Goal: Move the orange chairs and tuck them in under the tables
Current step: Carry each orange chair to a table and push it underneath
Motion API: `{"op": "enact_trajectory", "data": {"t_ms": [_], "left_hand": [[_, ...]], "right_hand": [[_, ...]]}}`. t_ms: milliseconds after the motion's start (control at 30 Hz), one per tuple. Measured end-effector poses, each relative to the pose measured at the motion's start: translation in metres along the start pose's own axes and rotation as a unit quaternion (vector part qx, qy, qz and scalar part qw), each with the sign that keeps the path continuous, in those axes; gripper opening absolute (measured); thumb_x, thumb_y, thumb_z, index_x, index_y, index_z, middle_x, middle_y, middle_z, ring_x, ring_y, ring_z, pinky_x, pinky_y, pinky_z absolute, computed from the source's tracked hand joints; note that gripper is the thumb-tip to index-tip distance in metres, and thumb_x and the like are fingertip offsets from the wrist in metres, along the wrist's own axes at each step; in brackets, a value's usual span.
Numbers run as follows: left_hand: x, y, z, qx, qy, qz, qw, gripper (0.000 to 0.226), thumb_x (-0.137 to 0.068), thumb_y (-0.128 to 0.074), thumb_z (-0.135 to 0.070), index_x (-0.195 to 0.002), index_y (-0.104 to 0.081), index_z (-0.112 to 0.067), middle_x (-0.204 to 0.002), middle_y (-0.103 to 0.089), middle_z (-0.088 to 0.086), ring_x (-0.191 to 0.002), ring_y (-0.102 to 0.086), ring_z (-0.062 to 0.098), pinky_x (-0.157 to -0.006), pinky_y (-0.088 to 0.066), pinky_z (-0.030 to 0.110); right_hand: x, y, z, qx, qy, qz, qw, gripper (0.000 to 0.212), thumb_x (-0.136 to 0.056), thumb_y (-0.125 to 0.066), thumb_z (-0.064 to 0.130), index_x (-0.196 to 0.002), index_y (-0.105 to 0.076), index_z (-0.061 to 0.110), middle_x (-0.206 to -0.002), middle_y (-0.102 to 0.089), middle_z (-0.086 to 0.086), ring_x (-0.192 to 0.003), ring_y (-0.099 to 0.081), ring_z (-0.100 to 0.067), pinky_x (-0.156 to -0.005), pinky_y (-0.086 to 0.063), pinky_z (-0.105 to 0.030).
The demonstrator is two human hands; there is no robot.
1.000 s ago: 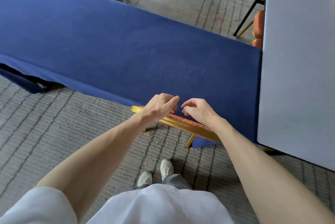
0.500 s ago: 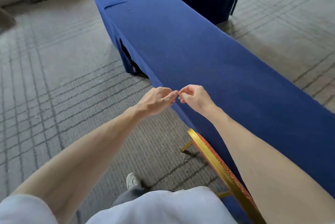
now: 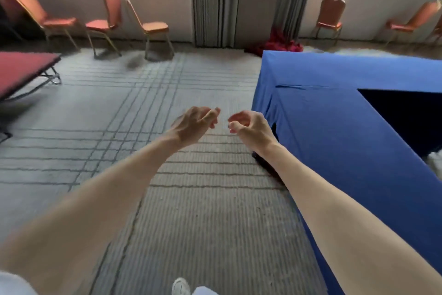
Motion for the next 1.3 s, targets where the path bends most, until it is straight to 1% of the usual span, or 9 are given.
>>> {"op": "enact_trajectory", "data": {"t_ms": [200, 300, 533, 667, 767, 933, 1167, 1233, 1300], "left_hand": [[-0.078, 0.166, 0.088, -0.001, 0.044, -0.142, 0.989, 0.057, -0.097, -0.028, -0.061, -0.082, -0.069, -0.023, -0.078, -0.071, -0.011, -0.078, -0.067, 0.009, -0.086, -0.053, 0.04], [-0.112, 0.225, 0.132, 0.014, 0.063, -0.184, 0.981, 0.058, -0.094, -0.031, -0.062, -0.08, -0.07, -0.022, -0.078, -0.072, -0.011, -0.081, -0.068, 0.009, -0.089, -0.052, 0.041], [-0.222, 0.296, 0.224, 0.112, 0.124, -0.272, 0.948, 0.057, -0.1, -0.035, -0.054, -0.08, -0.073, -0.017, -0.077, -0.075, -0.004, -0.078, -0.071, 0.014, -0.084, -0.053, 0.039], [-0.304, 0.328, 0.273, 0.103, 0.122, -0.292, 0.943, 0.055, -0.099, -0.037, -0.054, -0.08, -0.074, -0.018, -0.076, -0.075, -0.004, -0.077, -0.07, 0.013, -0.085, -0.053, 0.039], [-0.367, 0.369, 0.314, 0.103, 0.13, -0.328, 0.93, 0.055, -0.098, -0.039, -0.053, -0.076, -0.073, -0.016, -0.073, -0.074, -0.003, -0.075, -0.07, 0.015, -0.087, -0.054, 0.042], [-0.435, 0.448, 0.384, 0.093, 0.161, -0.382, 0.905, 0.056, -0.093, -0.039, -0.058, -0.076, -0.072, -0.016, -0.073, -0.074, -0.005, -0.076, -0.07, 0.013, -0.088, -0.054, 0.043], [-0.51, 0.546, 0.517, 0.088, 0.211, -0.446, 0.865, 0.055, -0.098, -0.039, -0.054, -0.081, -0.072, -0.013, -0.074, -0.074, -0.005, -0.076, -0.071, 0.013, -0.086, -0.054, 0.038], [-0.534, 0.567, 0.562, 0.083, 0.214, -0.452, 0.862, 0.056, -0.098, -0.038, -0.055, -0.081, -0.072, -0.013, -0.075, -0.074, -0.004, -0.076, -0.07, 0.013, -0.081, -0.054, 0.035], [-0.565, 0.594, 0.609, 0.091, 0.215, -0.464, 0.855, 0.056, -0.099, -0.039, -0.054, -0.082, -0.072, -0.012, -0.077, -0.075, -0.003, -0.076, -0.07, 0.012, -0.074, -0.05, 0.031]], "right_hand": [[-0.153, -0.082, 0.112, -0.015, 0.088, 0.021, 0.996, 0.01, -0.088, -0.065, 0.027, -0.096, -0.069, 0.029, -0.086, -0.075, 0.009, -0.08, -0.071, -0.001, -0.087, -0.056, -0.031], [-0.222, -0.122, 0.151, -0.045, 0.116, 0.029, 0.992, 0.011, -0.086, -0.065, 0.023, -0.096, -0.07, 0.024, -0.085, -0.075, 0.005, -0.081, -0.072, -0.005, -0.089, -0.056, -0.035], [-0.384, -0.209, 0.204, -0.075, 0.178, 0.066, 0.979, 0.009, -0.086, -0.068, 0.012, -0.093, -0.07, 0.019, -0.087, -0.074, -0.001, -0.075, -0.073, -0.013, -0.086, -0.058, -0.043], [-0.493, -0.258, 0.228, -0.095, 0.208, 0.077, 0.97, 0.01, -0.084, -0.068, 0.013, -0.093, -0.072, 0.018, -0.087, -0.075, 0.0, -0.075, -0.074, -0.014, -0.085, -0.058, -0.045], [-0.579, -0.292, 0.252, -0.094, 0.225, 0.103, 0.964, 0.011, -0.081, -0.068, 0.019, -0.089, -0.072, 0.025, -0.082, -0.075, 0.002, -0.076, -0.074, -0.014, -0.085, -0.058, -0.046], [-0.7, -0.345, 0.307, -0.1, 0.245, 0.144, 0.953, 0.011, -0.084, -0.069, 0.015, -0.09, -0.073, 0.022, -0.084, -0.075, 0.002, -0.074, -0.074, -0.012, -0.083, -0.058, -0.038], [-0.84, -0.458, 0.357, -0.097, 0.269, 0.217, 0.933, 0.011, -0.086, -0.067, 0.013, -0.094, -0.072, 0.018, -0.086, -0.075, 0.0, -0.077, -0.074, -0.012, -0.066, -0.052, -0.027], [-0.884, -0.495, 0.365, -0.092, 0.27, 0.226, 0.931, 0.01, -0.085, -0.067, 0.013, -0.091, -0.072, 0.02, -0.086, -0.076, 0.0, -0.077, -0.074, -0.012, -0.066, -0.052, -0.028], [-0.934, -0.533, 0.375, -0.092, 0.275, 0.233, 0.928, 0.01, -0.084, -0.068, 0.013, -0.089, -0.073, 0.02, -0.085, -0.076, 0.0, -0.076, -0.074, -0.014, -0.074, -0.058, -0.036]]}}
Point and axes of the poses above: each hand's wrist, its own x-axis away from the middle knuckle, its own y-axis out of the back of the hand, z = x × y, the point moved 2 cm from there along -x, towards the middle knuckle
